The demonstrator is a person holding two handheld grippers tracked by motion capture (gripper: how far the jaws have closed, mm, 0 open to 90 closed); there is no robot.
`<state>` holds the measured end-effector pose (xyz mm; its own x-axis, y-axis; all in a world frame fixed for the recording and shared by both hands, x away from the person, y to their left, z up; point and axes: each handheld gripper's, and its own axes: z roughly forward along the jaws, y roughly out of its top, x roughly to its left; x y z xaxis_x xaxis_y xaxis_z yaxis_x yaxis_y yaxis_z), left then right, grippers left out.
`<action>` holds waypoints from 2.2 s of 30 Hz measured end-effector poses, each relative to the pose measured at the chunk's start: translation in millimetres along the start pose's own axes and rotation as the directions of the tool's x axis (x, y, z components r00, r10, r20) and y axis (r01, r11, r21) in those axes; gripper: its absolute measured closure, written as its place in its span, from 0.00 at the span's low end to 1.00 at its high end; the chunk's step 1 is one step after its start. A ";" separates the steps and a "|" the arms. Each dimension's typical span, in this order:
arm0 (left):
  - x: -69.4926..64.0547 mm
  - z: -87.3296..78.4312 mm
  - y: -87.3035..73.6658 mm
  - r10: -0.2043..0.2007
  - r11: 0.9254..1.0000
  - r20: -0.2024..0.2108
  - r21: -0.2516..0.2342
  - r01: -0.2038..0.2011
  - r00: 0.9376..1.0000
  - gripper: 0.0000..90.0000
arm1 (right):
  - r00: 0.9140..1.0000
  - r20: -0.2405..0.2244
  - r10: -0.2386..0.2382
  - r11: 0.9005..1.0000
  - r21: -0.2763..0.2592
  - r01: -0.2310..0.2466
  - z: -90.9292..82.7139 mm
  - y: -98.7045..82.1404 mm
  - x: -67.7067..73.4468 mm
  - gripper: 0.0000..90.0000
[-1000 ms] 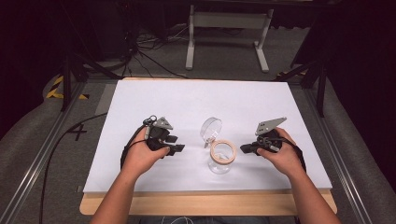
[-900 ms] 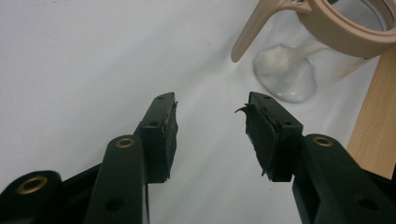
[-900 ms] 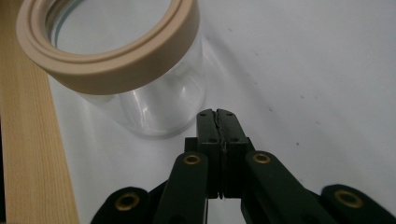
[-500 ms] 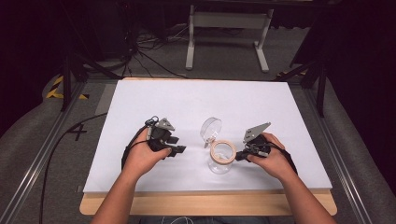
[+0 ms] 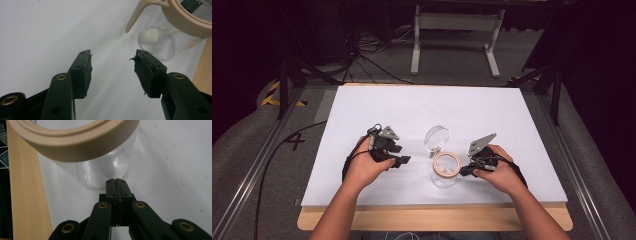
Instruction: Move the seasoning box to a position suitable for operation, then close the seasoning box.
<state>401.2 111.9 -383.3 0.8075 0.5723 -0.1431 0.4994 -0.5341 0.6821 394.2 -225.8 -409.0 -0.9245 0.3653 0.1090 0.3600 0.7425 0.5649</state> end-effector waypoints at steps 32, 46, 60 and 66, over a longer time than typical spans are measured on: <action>12.0 -1.9 -5.4 -0.037 0.999 0.004 0.000 0.037 0.999 0.59 | 0.996 -0.066 -0.064 0.995 -0.076 0.059 42.3 17.4 27.7 1.00; 12.2 -18.3 -2.4 -0.046 0.995 0.028 -0.089 0.049 0.999 0.73 | 0.998 -0.024 -0.053 0.983 -0.178 0.047 5.5 19.0 25.9 1.00; 14.8 -31.0 23.1 -0.065 0.958 0.056 -0.275 0.078 0.996 0.98 | 1.000 -0.003 -0.026 0.938 -0.345 0.024 -22.1 33.9 39.5 1.00; 12.2 -25.3 32.0 -0.039 0.952 0.074 -0.302 0.059 0.997 1.00 | 1.000 -0.001 -0.002 0.918 -0.396 0.001 -20.3 43.7 41.3 1.00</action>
<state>419.0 117.5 -345.1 0.8084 0.5452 -0.2218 0.4284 -0.2867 0.8569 369.1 -189.7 -363.2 -0.9252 0.3637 0.1086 0.2796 0.4595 0.8430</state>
